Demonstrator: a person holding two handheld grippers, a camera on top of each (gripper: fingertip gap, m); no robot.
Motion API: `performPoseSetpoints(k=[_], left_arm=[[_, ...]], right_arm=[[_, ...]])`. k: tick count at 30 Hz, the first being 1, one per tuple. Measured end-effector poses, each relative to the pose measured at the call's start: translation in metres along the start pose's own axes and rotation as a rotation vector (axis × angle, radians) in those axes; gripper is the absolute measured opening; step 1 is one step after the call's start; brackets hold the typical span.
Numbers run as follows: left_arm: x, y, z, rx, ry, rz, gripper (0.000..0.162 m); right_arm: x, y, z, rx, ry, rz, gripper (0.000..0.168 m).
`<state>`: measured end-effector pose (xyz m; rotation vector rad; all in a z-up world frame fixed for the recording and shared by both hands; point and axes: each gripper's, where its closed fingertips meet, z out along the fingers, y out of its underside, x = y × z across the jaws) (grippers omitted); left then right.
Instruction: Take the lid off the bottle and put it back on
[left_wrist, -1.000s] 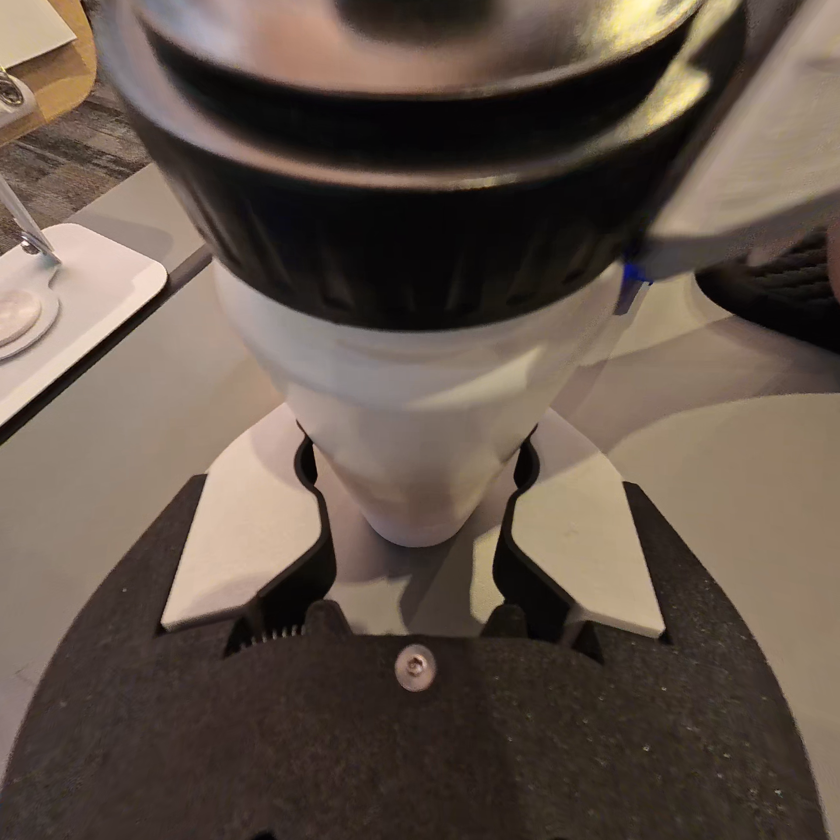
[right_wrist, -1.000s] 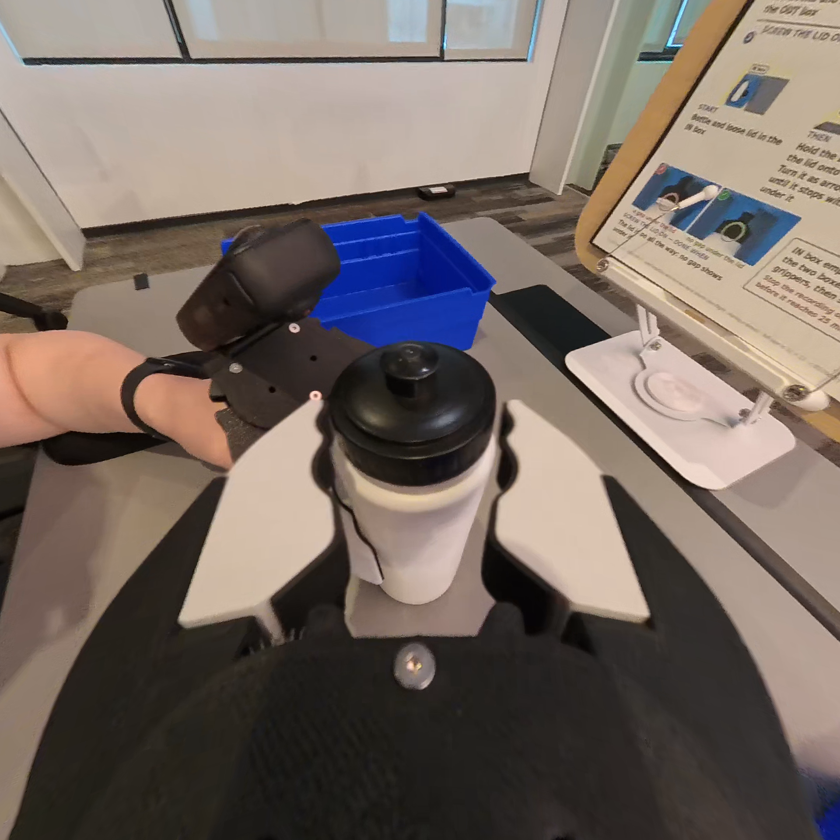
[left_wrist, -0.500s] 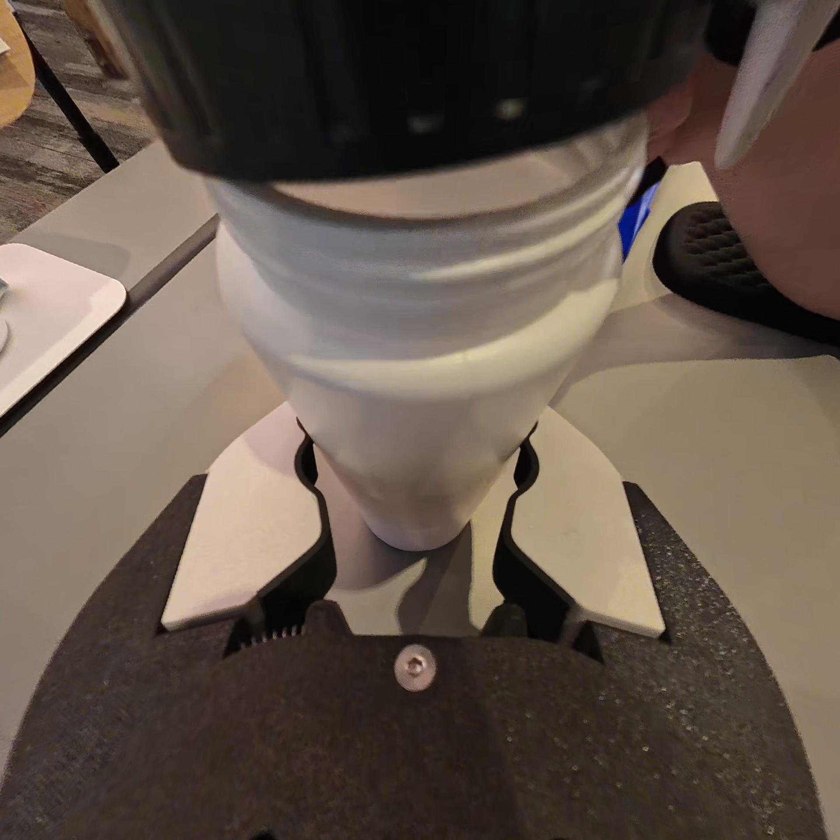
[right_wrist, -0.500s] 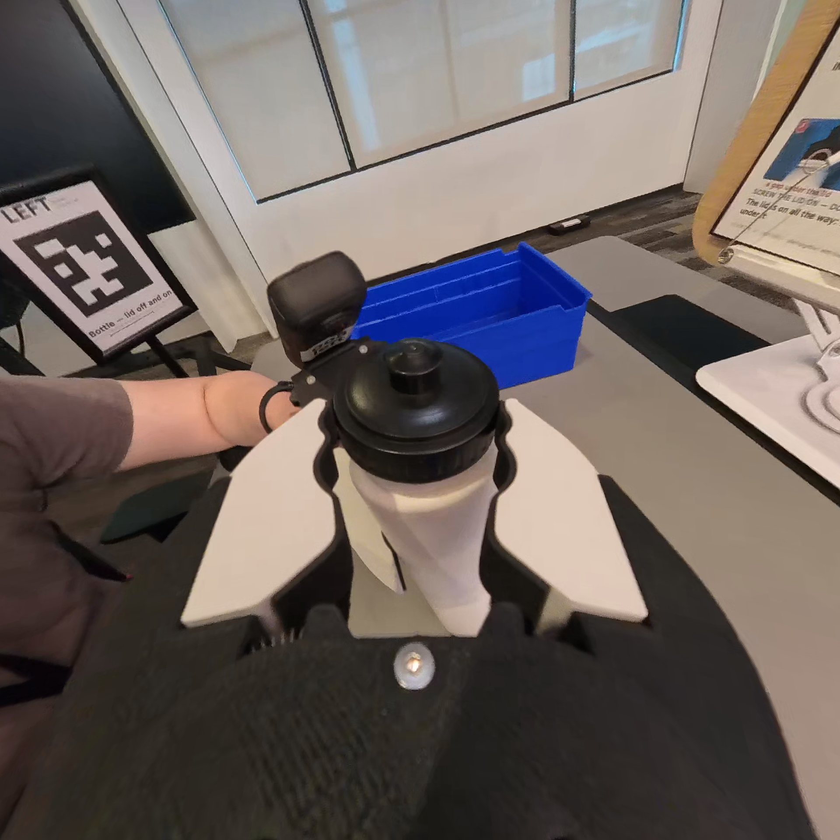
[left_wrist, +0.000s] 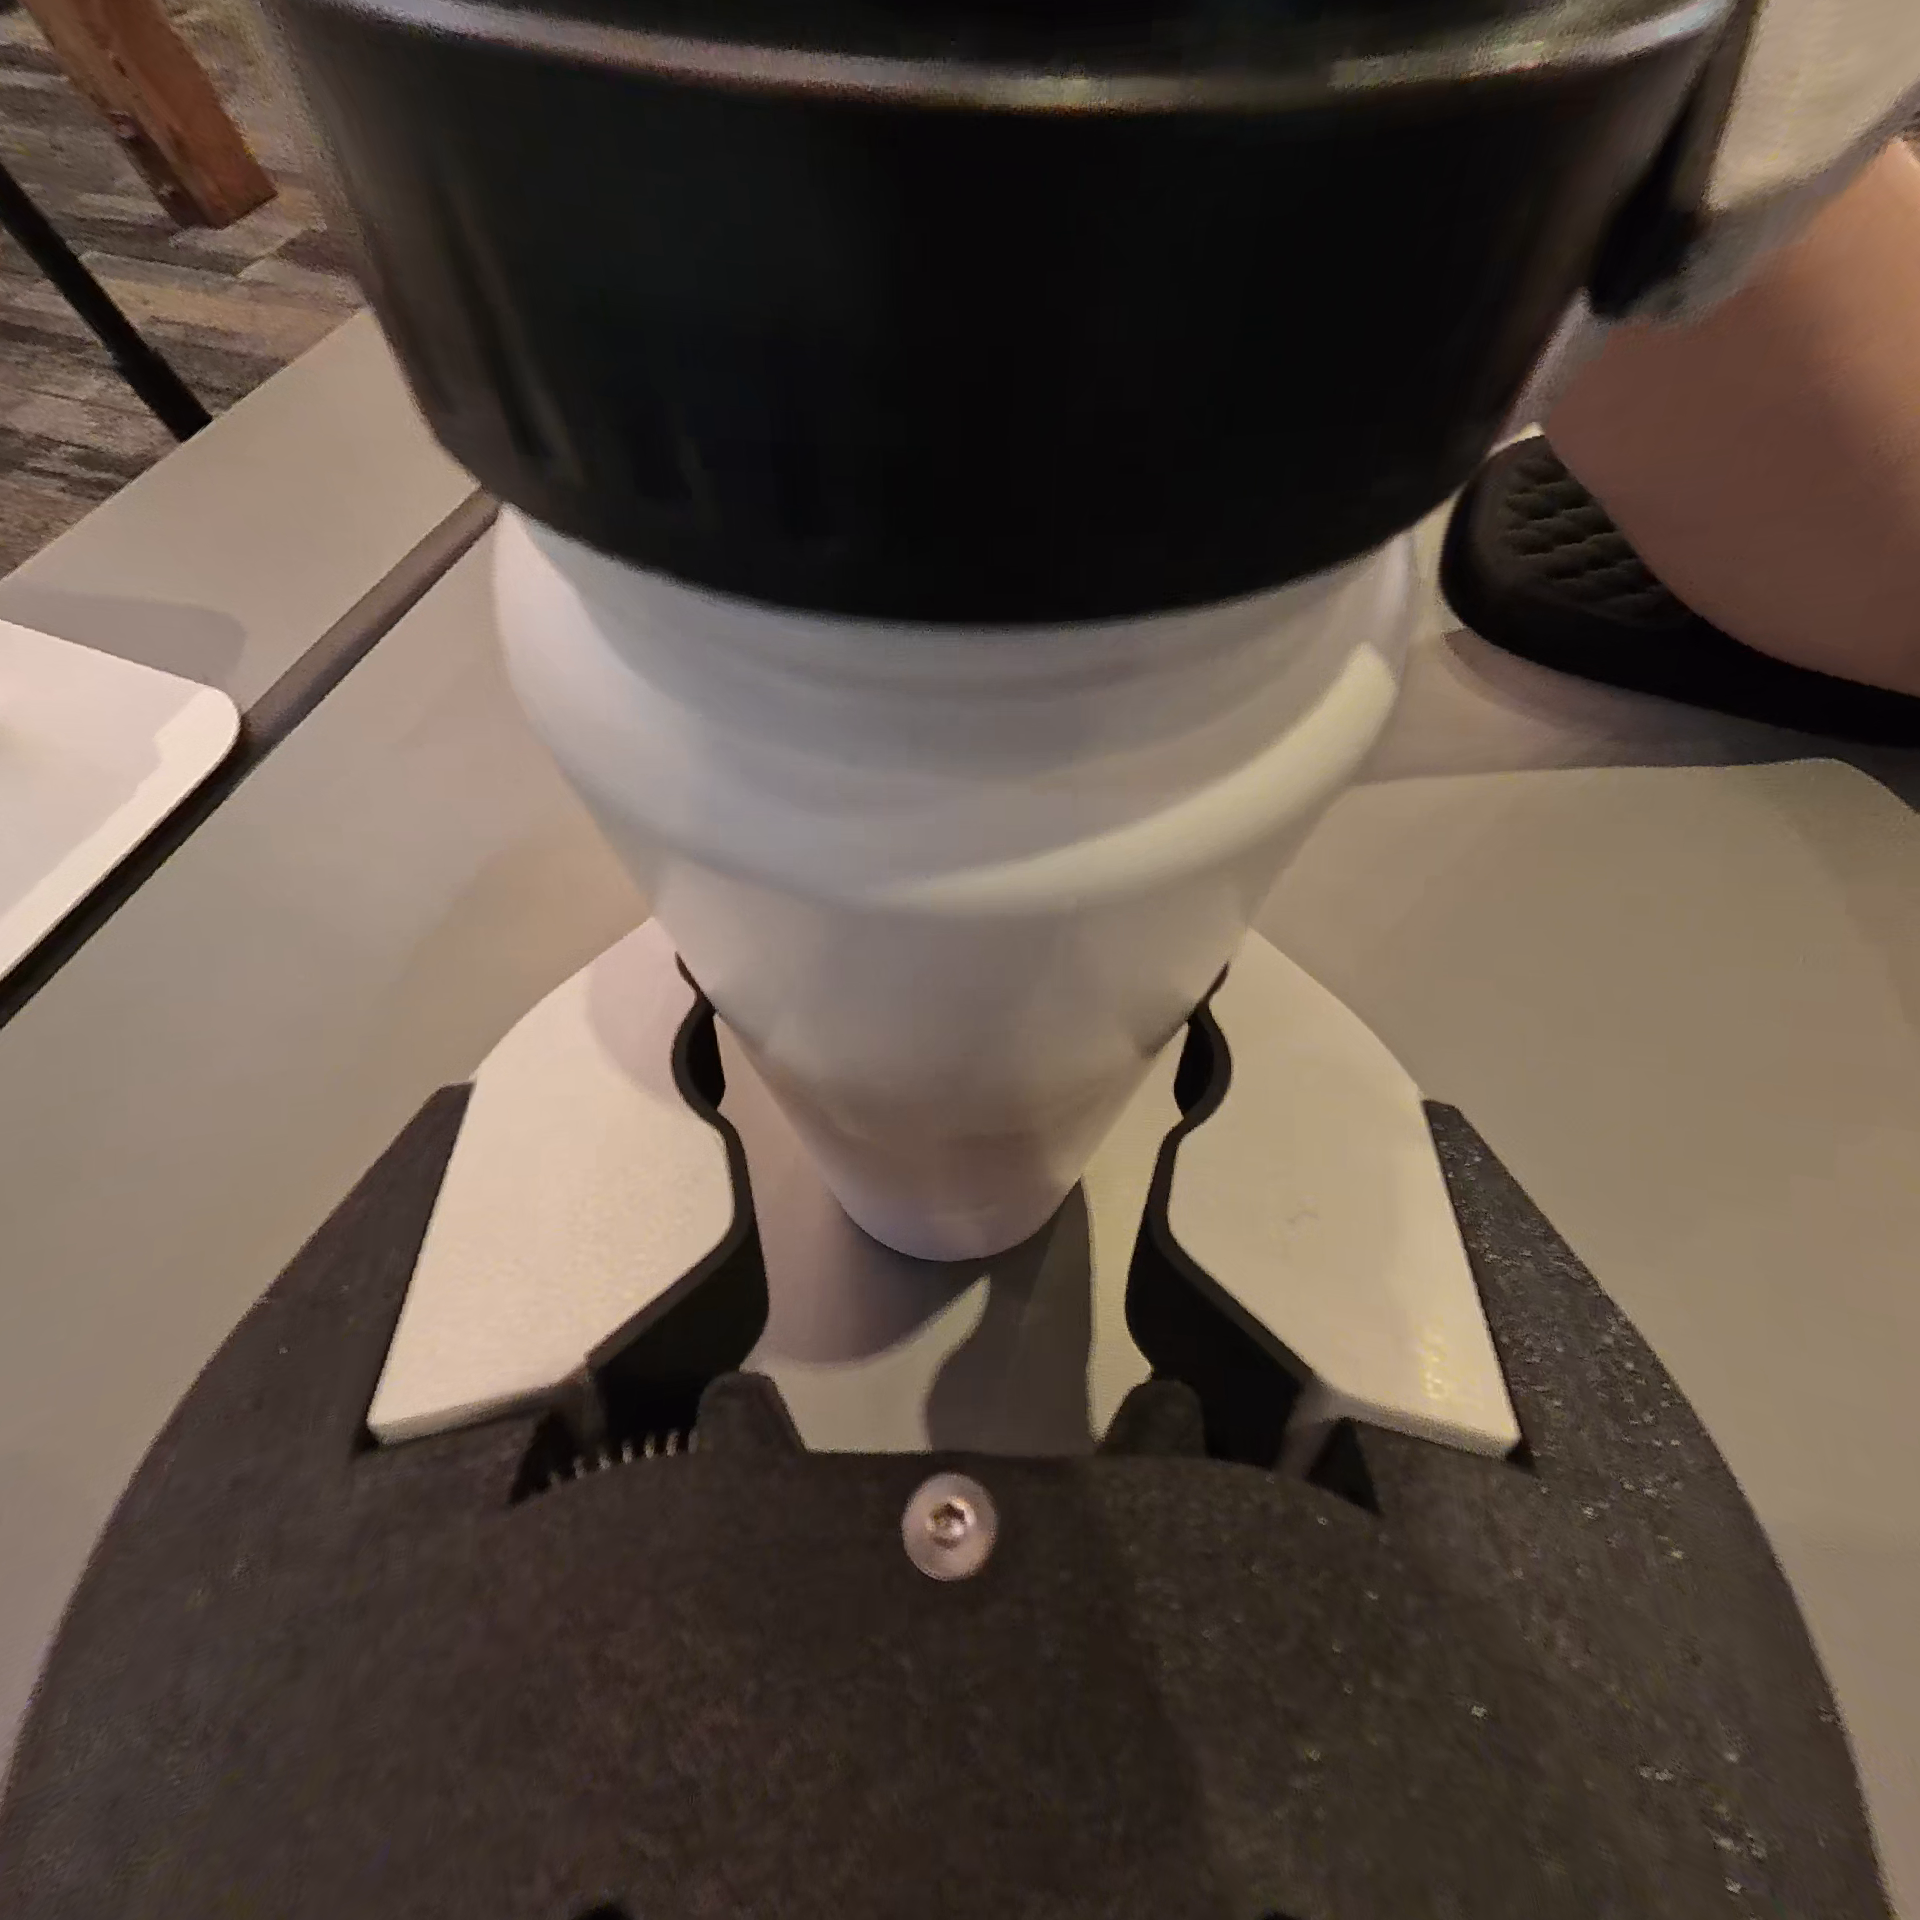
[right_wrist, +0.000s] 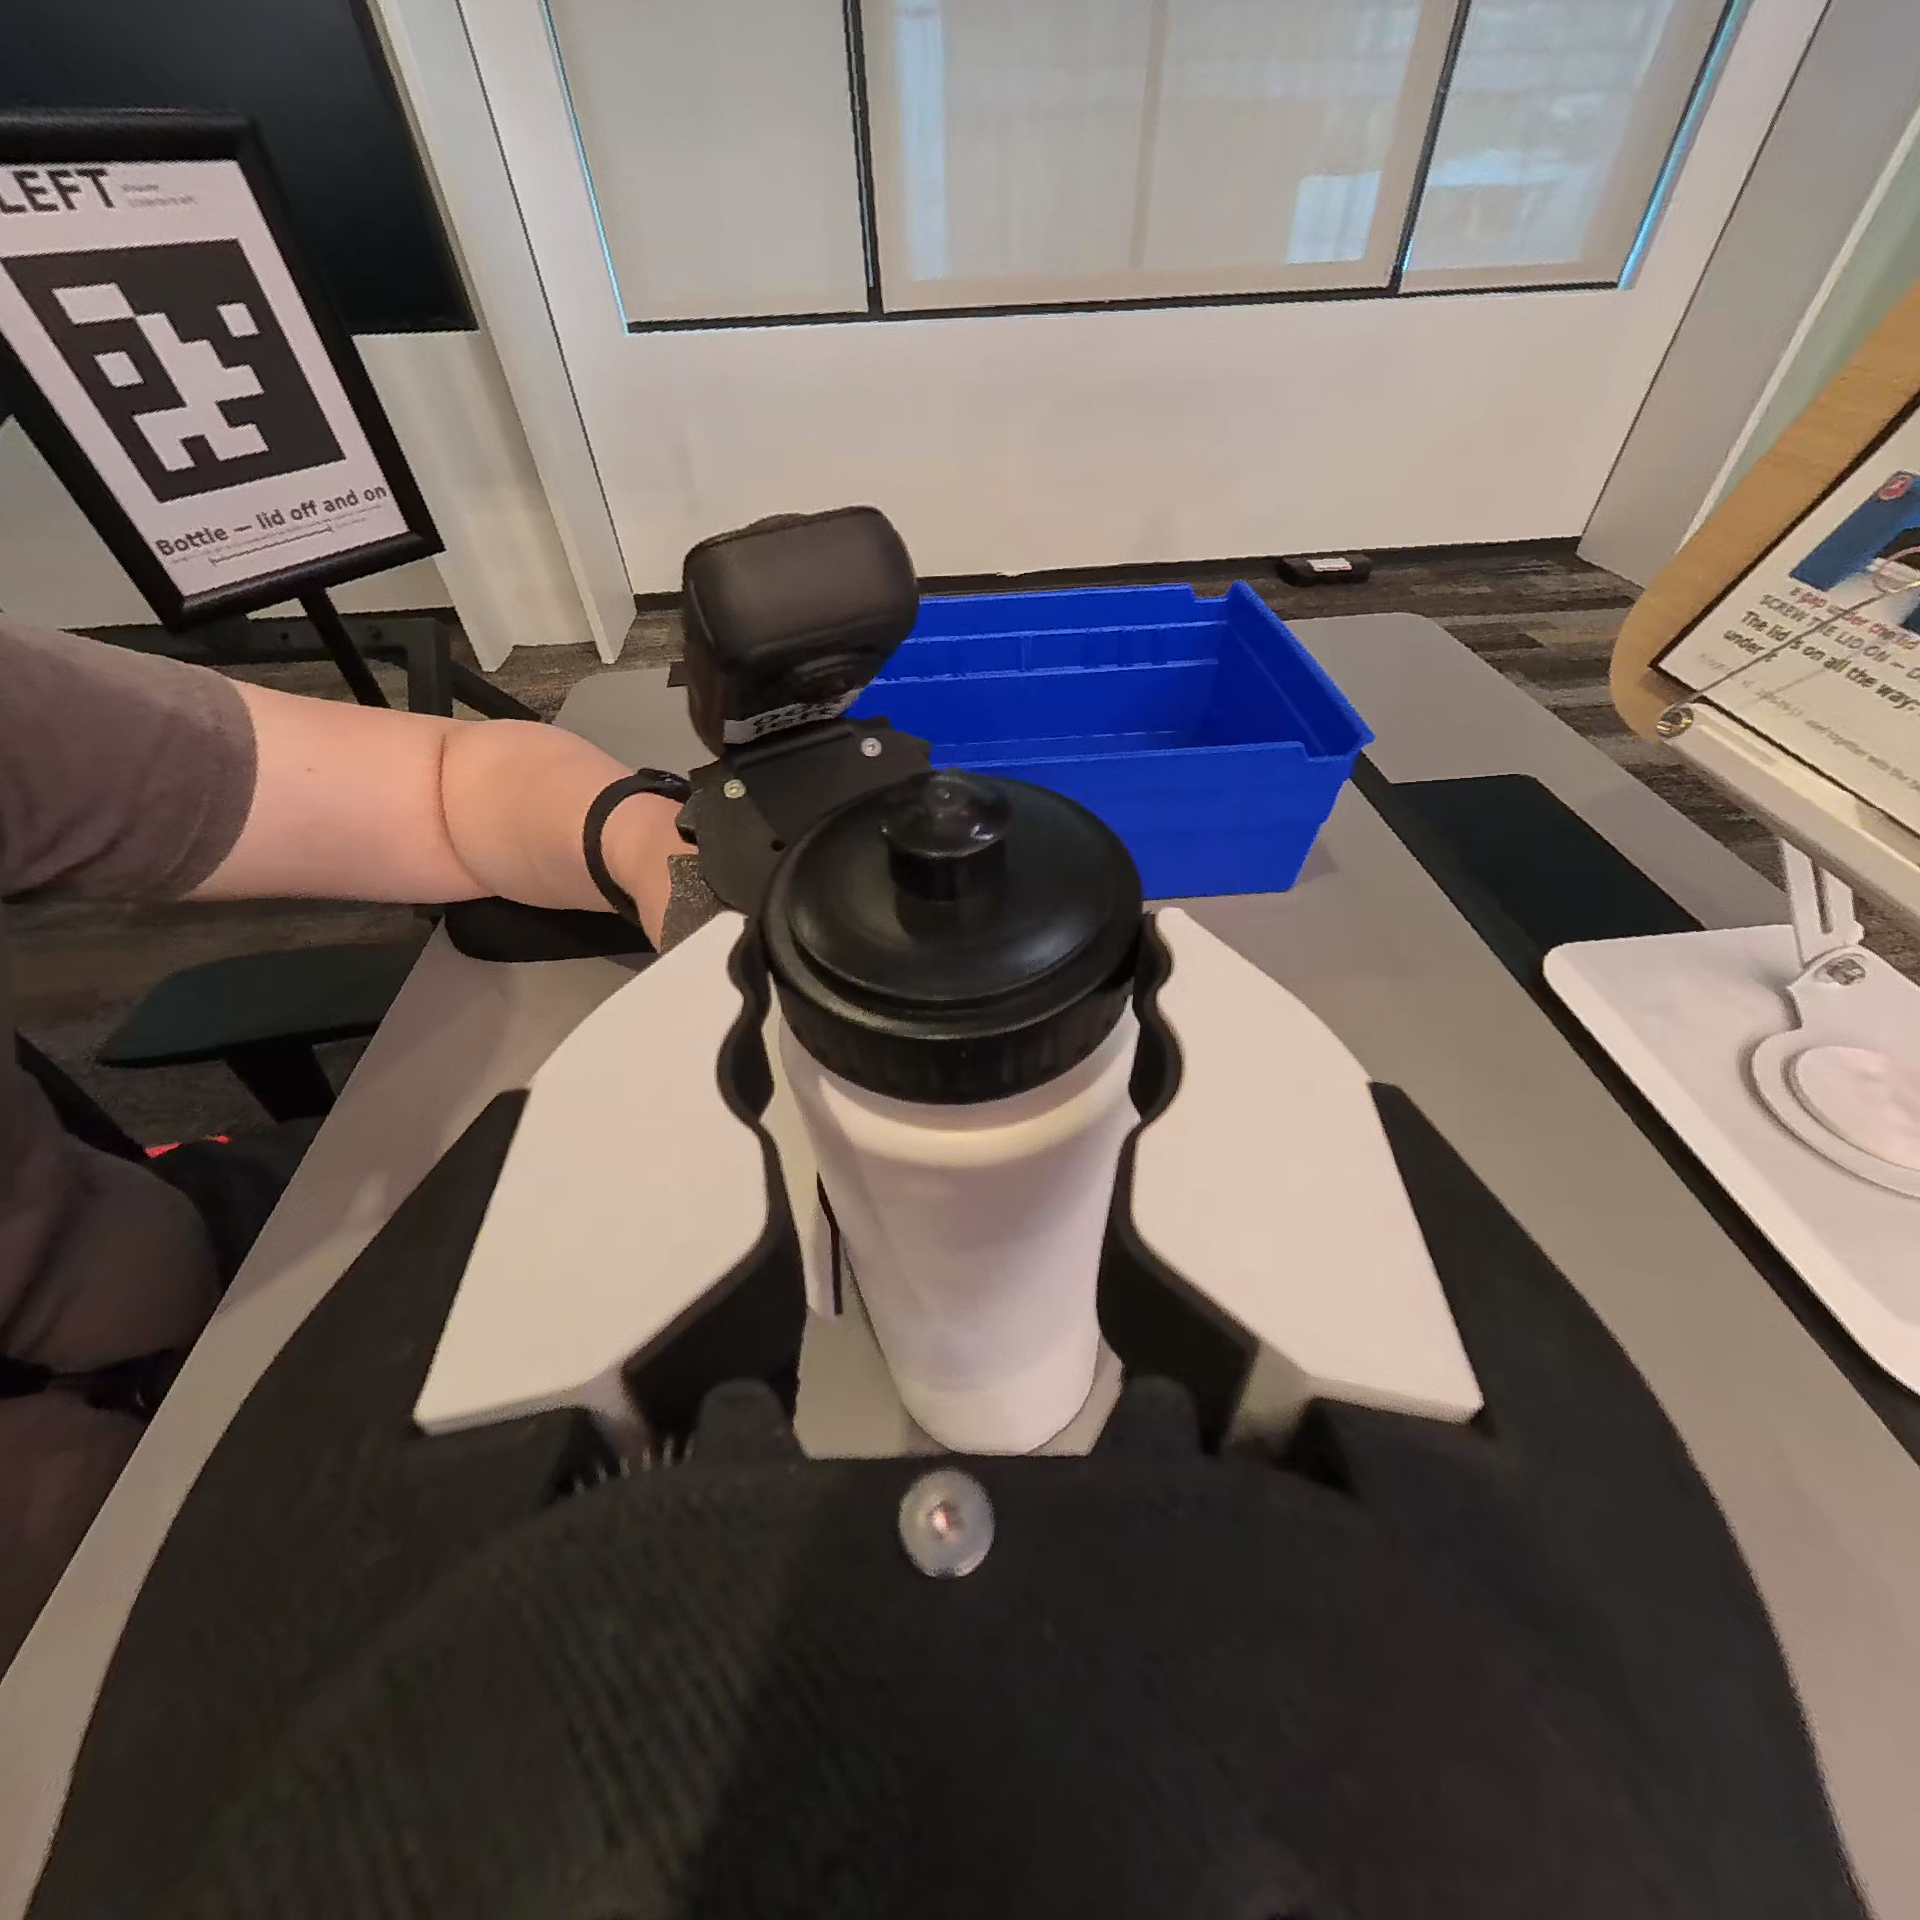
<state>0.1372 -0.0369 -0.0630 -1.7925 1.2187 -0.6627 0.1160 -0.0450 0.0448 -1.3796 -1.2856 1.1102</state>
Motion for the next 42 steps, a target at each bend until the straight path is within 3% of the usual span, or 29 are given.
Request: performPoseSetpoints(k=[16, 26, 32, 36, 42], left_arm=[[0.004, 0.000, 0.001, 0.002, 0.020, -0.034, 0.087], [-0.023, 0.004, -0.005, 0.005, -0.193, -0.129, 0.087], [-0.027, 0.005, -0.006, 0.001, -0.210, -0.146, 0.087], [-0.024, 0.004, -0.005, 0.004, -0.170, -0.122, 0.087], [-0.014, 0.001, -0.001, 0.011, -0.112, -0.069, 0.087]], right_arm=[[0.002, 0.002, 0.000, -0.031, 0.036, -0.021, 0.069], [0.021, -0.002, 0.015, 0.047, 0.307, 0.019, 0.069], [0.024, -0.001, 0.018, 0.055, 0.440, 0.017, 0.070], [0.023, 0.001, 0.014, -0.023, 0.339, -0.070, 0.080], [0.014, -0.003, 0.004, 0.031, 0.149, -0.029, 0.079]])
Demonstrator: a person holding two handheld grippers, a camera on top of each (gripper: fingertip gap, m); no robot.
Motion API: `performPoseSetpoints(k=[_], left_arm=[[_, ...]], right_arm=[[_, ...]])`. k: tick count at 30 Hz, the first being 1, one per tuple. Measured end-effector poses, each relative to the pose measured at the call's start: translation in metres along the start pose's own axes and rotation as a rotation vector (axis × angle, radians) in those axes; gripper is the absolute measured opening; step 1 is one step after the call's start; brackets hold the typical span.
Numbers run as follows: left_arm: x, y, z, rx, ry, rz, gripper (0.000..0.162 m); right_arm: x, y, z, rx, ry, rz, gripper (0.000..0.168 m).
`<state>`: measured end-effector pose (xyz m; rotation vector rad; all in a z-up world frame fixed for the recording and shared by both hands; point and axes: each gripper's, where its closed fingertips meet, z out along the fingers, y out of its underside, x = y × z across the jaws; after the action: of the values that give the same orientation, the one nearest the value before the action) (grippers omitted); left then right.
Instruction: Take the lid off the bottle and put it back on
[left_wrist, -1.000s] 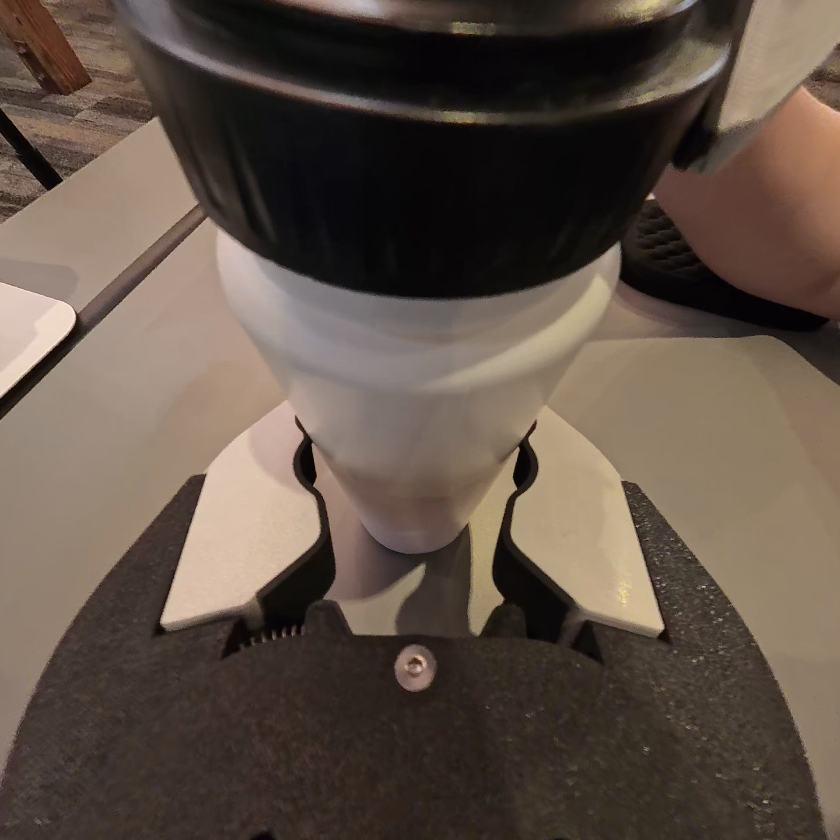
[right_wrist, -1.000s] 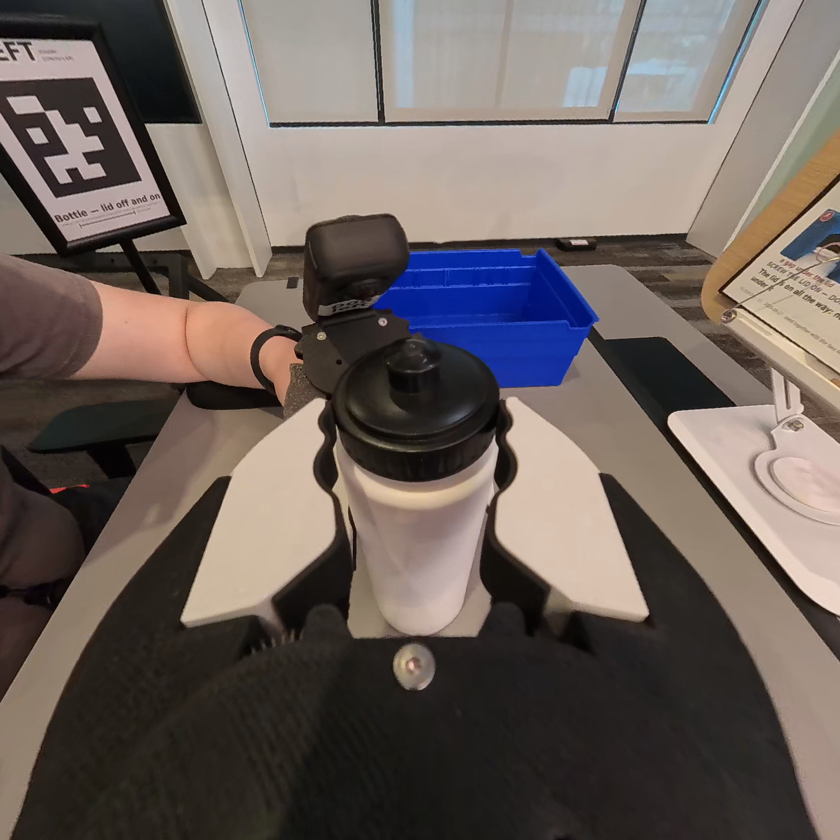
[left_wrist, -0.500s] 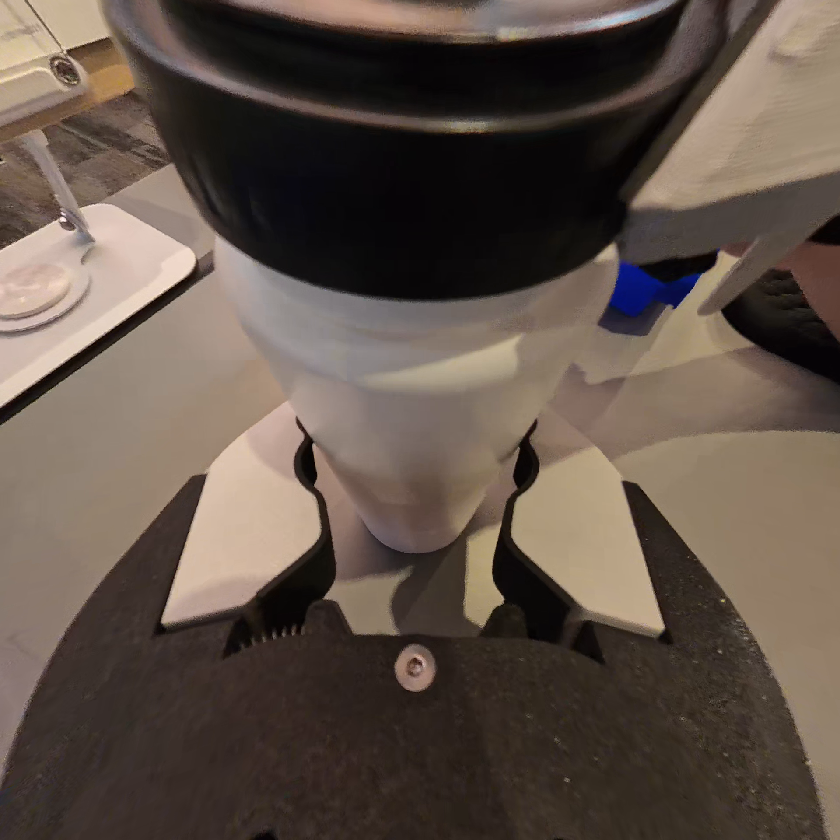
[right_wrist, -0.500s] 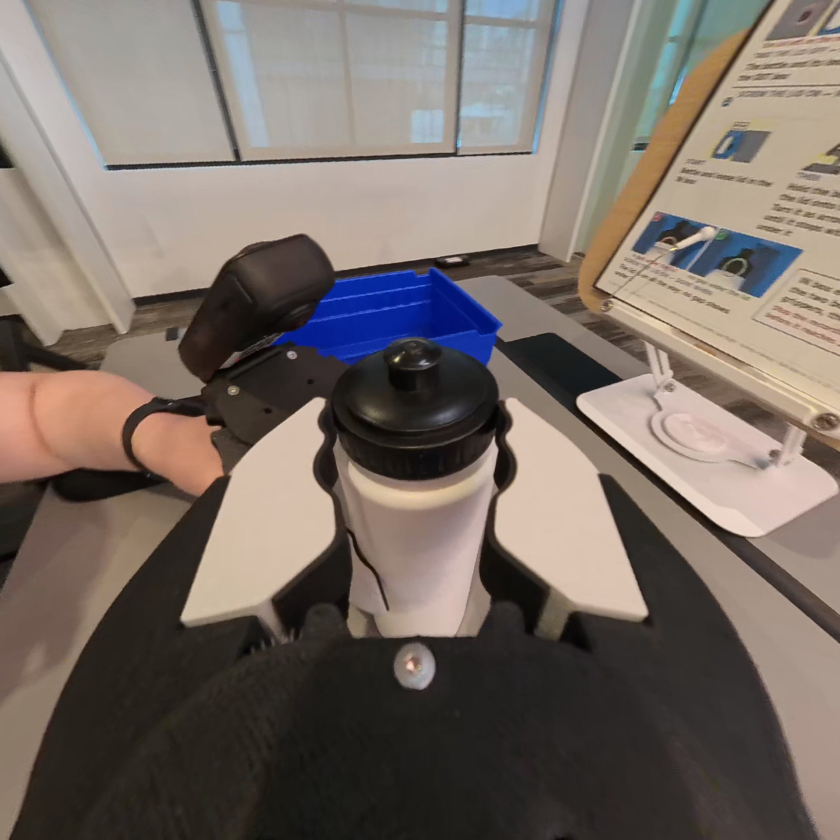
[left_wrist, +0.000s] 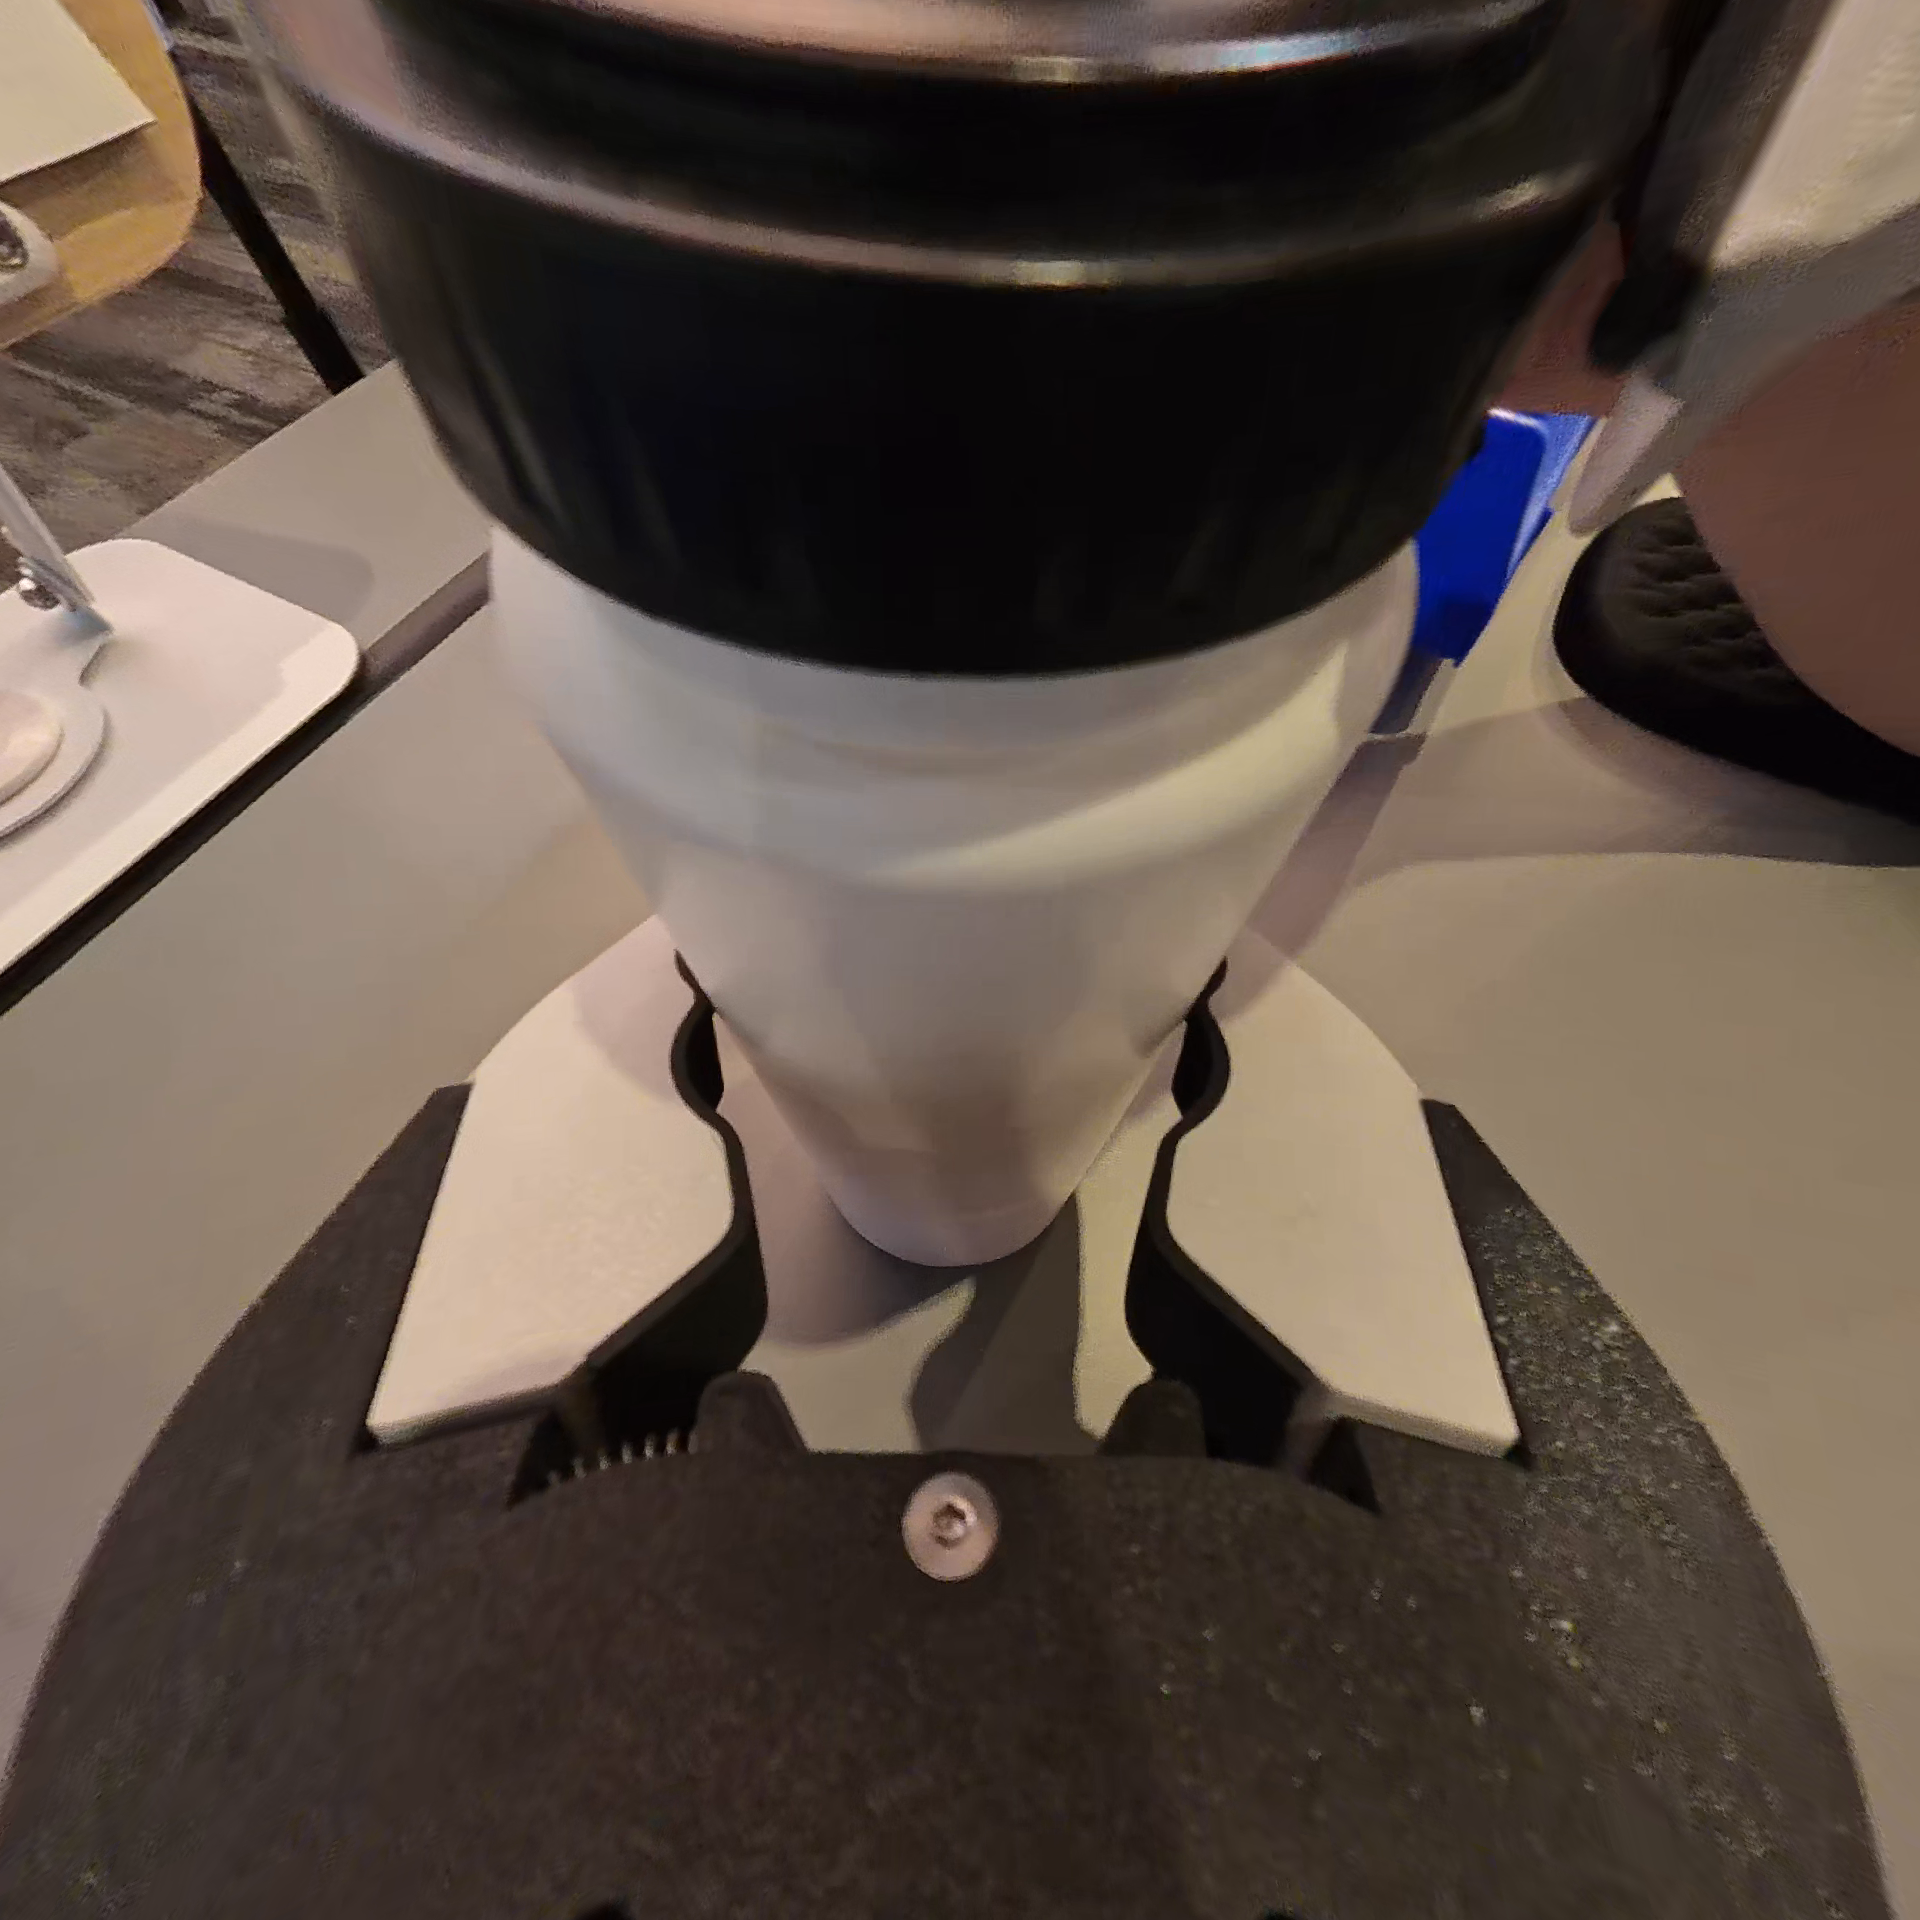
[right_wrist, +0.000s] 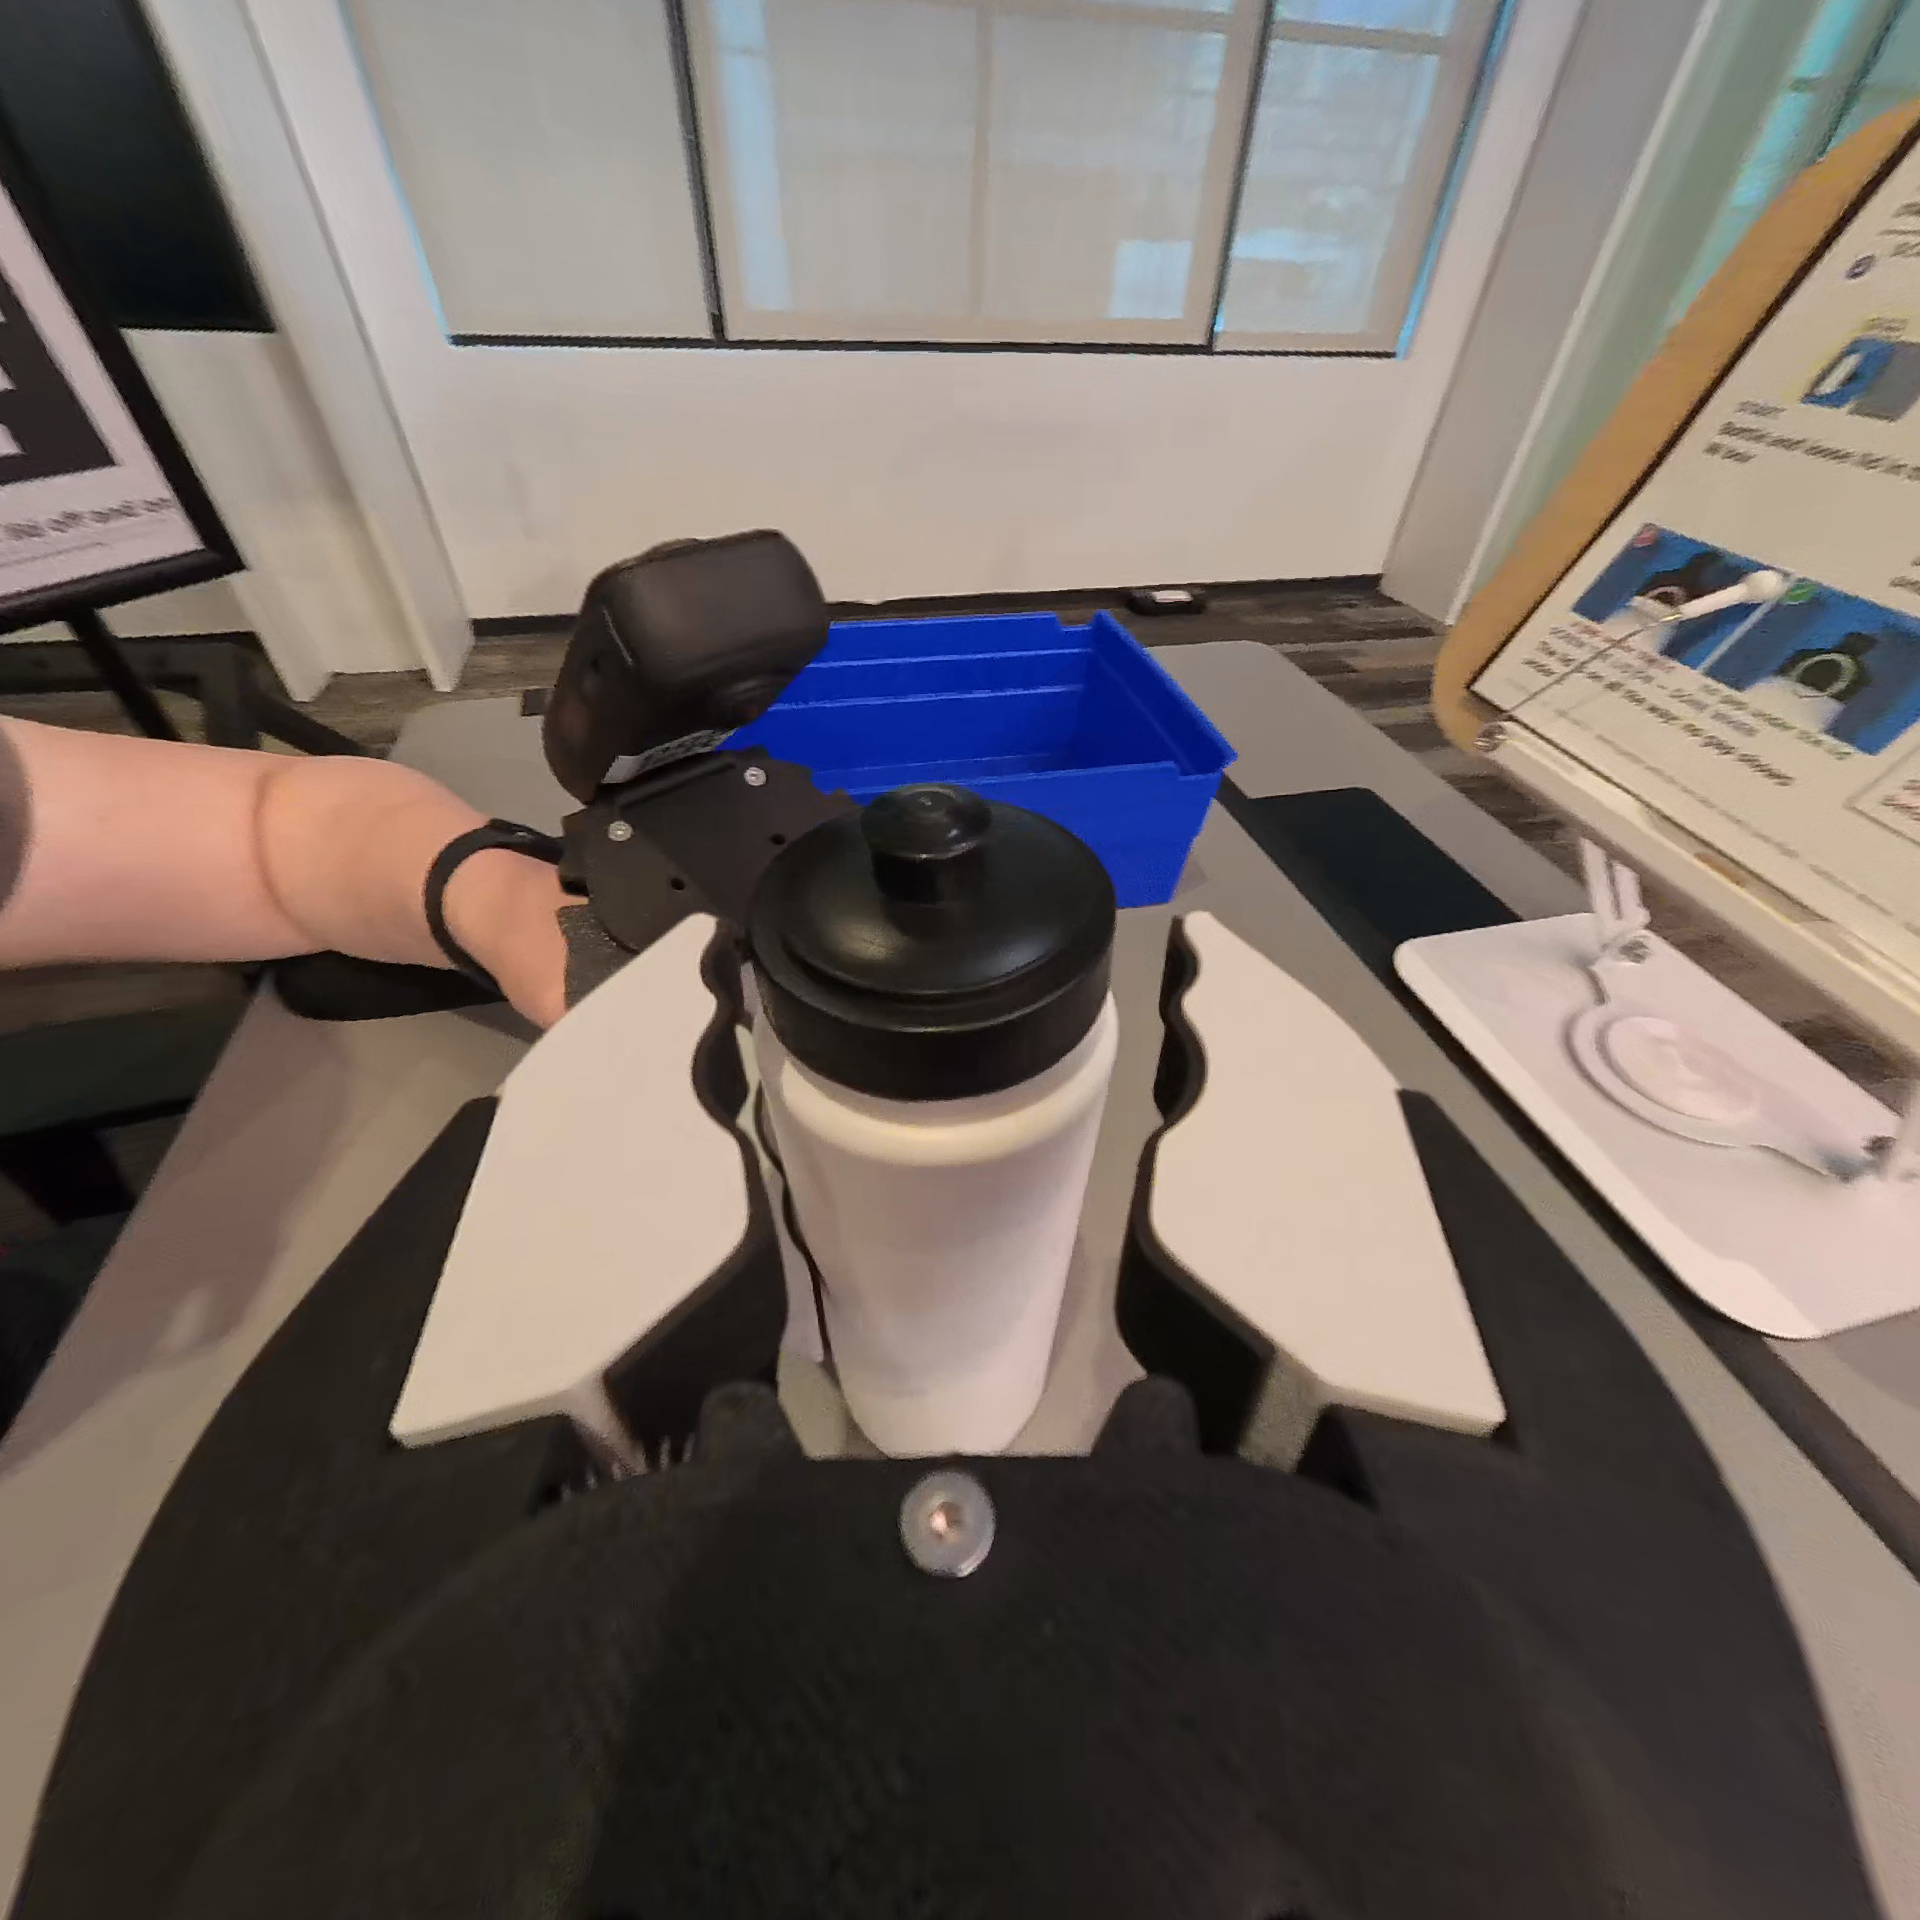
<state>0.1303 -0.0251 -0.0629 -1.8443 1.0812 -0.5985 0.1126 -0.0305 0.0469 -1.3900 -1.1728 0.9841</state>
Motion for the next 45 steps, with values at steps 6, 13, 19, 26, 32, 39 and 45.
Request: performPoseSetpoints(k=[6, 13, 19, 26, 32, 39, 45], left_arm=[[0.001, 0.000, 0.000, -0.004, 0.007, -0.007, 0.087], [-0.010, 0.002, -0.002, -0.021, -0.074, -0.084, 0.087], [-0.013, 0.004, -0.003, -0.039, -0.118, -0.082, 0.087], [-0.008, 0.002, -0.001, -0.021, -0.051, -0.030, 0.086], [0.000, 0.001, 0.001, -0.015, -0.019, 0.009, 0.087], [-0.008, 0.002, 0.000, -0.028, -0.097, -0.069, 0.086], [-0.008, 0.003, 0.000, -0.038, -0.115, -0.066, 0.087]], right_arm=[[-0.002, 0.002, 0.004, -0.016, 0.003, 0.014, 0.070], [0.007, 0.000, 0.014, 0.011, 0.237, 0.063, 0.070], [0.009, 0.000, 0.014, 0.013, 0.395, 0.065, 0.070], [0.002, 0.000, 0.010, -0.038, 0.114, -0.026, 0.077], [-0.001, 0.001, 0.009, -0.023, 0.065, -0.013, 0.073], [0.009, 0.001, 0.015, -0.008, 0.352, 0.062, 0.074], [0.009, 0.002, 0.015, -0.029, 0.398, 0.045, 0.074]])
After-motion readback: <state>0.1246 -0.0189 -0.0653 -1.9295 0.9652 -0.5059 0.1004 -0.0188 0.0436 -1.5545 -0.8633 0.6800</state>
